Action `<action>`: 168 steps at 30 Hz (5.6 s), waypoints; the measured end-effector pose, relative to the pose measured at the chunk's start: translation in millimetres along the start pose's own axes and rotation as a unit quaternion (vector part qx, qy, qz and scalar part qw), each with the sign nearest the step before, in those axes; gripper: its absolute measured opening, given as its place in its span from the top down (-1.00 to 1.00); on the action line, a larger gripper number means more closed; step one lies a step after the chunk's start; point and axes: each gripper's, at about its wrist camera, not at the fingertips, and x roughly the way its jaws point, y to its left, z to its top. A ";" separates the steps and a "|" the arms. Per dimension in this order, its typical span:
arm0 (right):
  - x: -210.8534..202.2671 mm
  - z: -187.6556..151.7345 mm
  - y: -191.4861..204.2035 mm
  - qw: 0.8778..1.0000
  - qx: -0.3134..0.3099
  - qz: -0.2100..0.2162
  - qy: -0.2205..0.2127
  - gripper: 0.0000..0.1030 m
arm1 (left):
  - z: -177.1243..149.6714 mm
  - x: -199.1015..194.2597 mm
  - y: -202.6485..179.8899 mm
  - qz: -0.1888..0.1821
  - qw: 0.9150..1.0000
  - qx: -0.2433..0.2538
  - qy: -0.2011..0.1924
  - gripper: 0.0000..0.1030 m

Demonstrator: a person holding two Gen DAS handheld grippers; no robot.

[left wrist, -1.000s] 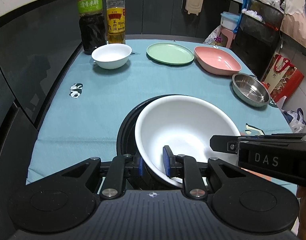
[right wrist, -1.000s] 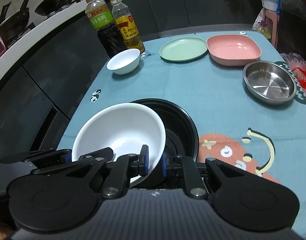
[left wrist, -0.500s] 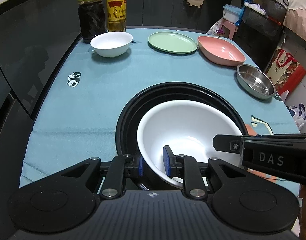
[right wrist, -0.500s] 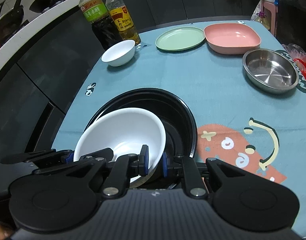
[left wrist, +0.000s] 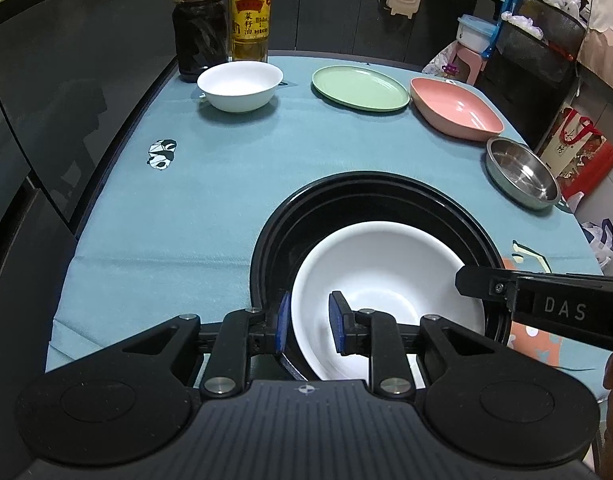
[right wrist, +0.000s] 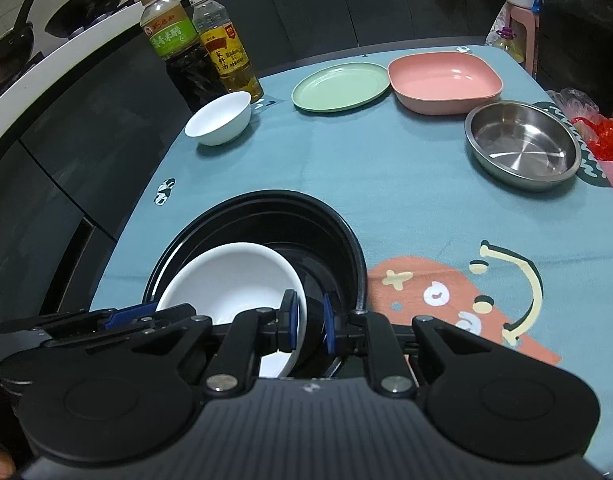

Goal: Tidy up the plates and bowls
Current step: 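Open both grippers and lift away from the stacked bowls, then reach both grippers to the small white bowl and grasp its rim, then carry the small white bowl and lower it into the stacked bowls, then open both grippers to release the small white bowl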

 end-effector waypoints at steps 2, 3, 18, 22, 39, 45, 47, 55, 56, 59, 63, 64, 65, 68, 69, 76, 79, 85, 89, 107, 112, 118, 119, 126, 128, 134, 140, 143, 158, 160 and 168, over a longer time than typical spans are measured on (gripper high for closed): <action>-0.3 -0.1 -0.3 1.000 -0.001 0.000 -0.001 0.98 | 0.1 -2.5 1.0 -0.001 1.000 -0.002 -0.003 0.61; -0.4 0.2 0.1 1.000 -0.001 0.000 -0.001 0.98 | 0.4 -4.3 1.5 -0.001 1.000 -0.002 -0.005 0.61; -11.8 21.1 6.1 0.999 -0.017 -0.009 -0.029 0.98 | 23.2 -26.1 25.7 0.018 0.998 -0.032 -0.051 0.57; -5.5 31.1 11.0 0.999 -0.026 -0.009 -0.026 0.98 | 33.4 -22.0 34.7 0.026 0.997 -0.042 -0.056 0.56; 46.0 85.5 35.4 0.998 -0.064 -0.017 0.002 0.82 | 84.4 35.7 80.2 0.050 0.994 -0.091 -0.037 0.50; 68.0 111.3 41.3 0.998 -0.066 -0.018 0.014 0.82 | 108.9 55.5 94.1 0.047 0.993 -0.107 -0.034 0.50; 75.1 120.9 44.8 0.997 -0.069 -0.017 0.017 0.82 | 116.7 58.1 96.3 0.044 0.992 -0.112 -0.040 0.50; 110.5 153.4 54.8 0.997 -0.066 -0.002 0.028 0.82 | 148.4 87.5 105.8 0.052 0.989 -0.133 -0.042 0.49; 116.3 157.3 55.7 0.997 -0.064 0.000 0.032 0.82 | 151.6 92.2 107.4 0.052 0.988 -0.136 -0.040 0.49; 130.3 167.9 58.3 0.997 -0.060 0.005 0.037 0.82 | 160.2 105.0 112.7 0.052 0.987 -0.150 -0.037 0.49; 146.8 180.4 59.0 0.998 -0.051 0.018 0.042 0.82 | 170.5 118.5 119.3 0.048 0.983 -0.173 -0.040 0.49; 150.7 182.8 58.8 0.998 -0.050 0.022 0.044 0.82 | 173.1 122.2 120.8 0.046 0.982 -0.177 -0.039 0.49; 154.7 185.1 58.6 0.997 -0.049 0.024 0.047 0.82 | 175.7 125.2 121.8 0.045 0.982 -0.180 -0.038 0.49; 163.6 190.9 57.7 0.997 -0.042 0.030 0.050 0.82 | 182.1 134.0 122.8 0.042 0.981 -0.186 -0.038 0.49; 166.7 193.0 57.4 0.997 -0.039 0.034 0.048 0.82 | 184.1 136.8 122.5 0.041 0.981 -0.186 -0.041 0.49; 188.4 199.2 58.6 0.997 -0.033 0.041 0.050 0.70 | 191.7 159.9 113.6 0.043 0.985 -0.162 -0.028 0.49; 198.6 200.0 59.6 0.997 -0.034 0.033 0.055 0.71 | 191.2 168.3 109.5 0.049 0.988 -0.147 -0.028 0.52; 212.9 201.5 57.1 0.997 -0.033 0.039 0.061 0.82 | 188.8 178.6 113.8 0.043 0.989 -0.140 -0.027 0.62; 214.7 199.5 63.8 0.996 -0.054 0.044 0.057 1.00 | 187.0 178.8 110.3 0.044 0.990 -0.129 -0.034 0.67; 143.1 179.3 61.6 0.996 -0.081 0.036 0.004 1.00 | 167.5 109.2 76.0 0.025 0.993 -0.093 -0.072 0.69; 114.0 162.6 61.0 0.996 -0.081 0.043 -0.003 1.00 | 152.3 83.4 68.1 0.019 0.992 -0.090 -0.082 0.69; 80.7 140.2 57.4 0.996 -0.081 0.047 -0.012 1.00 | 133.0 54.7 54.2 0.010 0.992 -0.083 -0.090 0.69; 75.7 136.4 56.5 0.996 -0.080 0.047 -0.014 1.00 | 129.4 50.2 51.6 0.010 0.992 -0.081 -0.091 0.69; 44.8 108.1 46.2 0.996 -0.071 0.052 -0.019 1.00 | 98.6 21.1 36.1 0.000 0.993 -0.072 -0.097 0.69; 36.3 98.5 43.2 0.996 -0.068 0.052 -0.018 1.00 | 89.1 15.1 32.4 -0.002 0.993 -0.070 -0.096 0.69; 15.9 72.4 37.2 0.997 -0.061 0.050 -0.020 1.00 | 60.7 -3.0 21.0 -0.006 0.994 -0.056 -0.094 0.69; 0.5 46.8 34.7 0.997 -0.056 0.052 -0.015 1.00 | 33.6 -17.0 18.0 -0.013 0.995 -0.057 -0.085 0.69; -2.6 37.9 35.3 0.997 -0.058 0.050 -0.010 1.00 | 23.2 -20.4 17.4 -0.016 0.995 -0.058 -0.078 0.69; -6.7 11.9 27.8 0.998 -0.051 0.041 0.005 1.00 | 2.0 -17.8 11.0 -0.019 0.997 -0.044 -0.053 0.69; -5.6 10.4 25.9 0.998 -0.048 0.039 0.008 1.00 | 0.5 -15.5 9.6 -0.018 0.998 -0.041 -0.047 0.69; -4.6 5.7 20.6 0.998 -0.044 0.031 0.015 1.00 | -3.8 -11.0 7.8 -0.017 0.999 -0.038 -0.034 0.69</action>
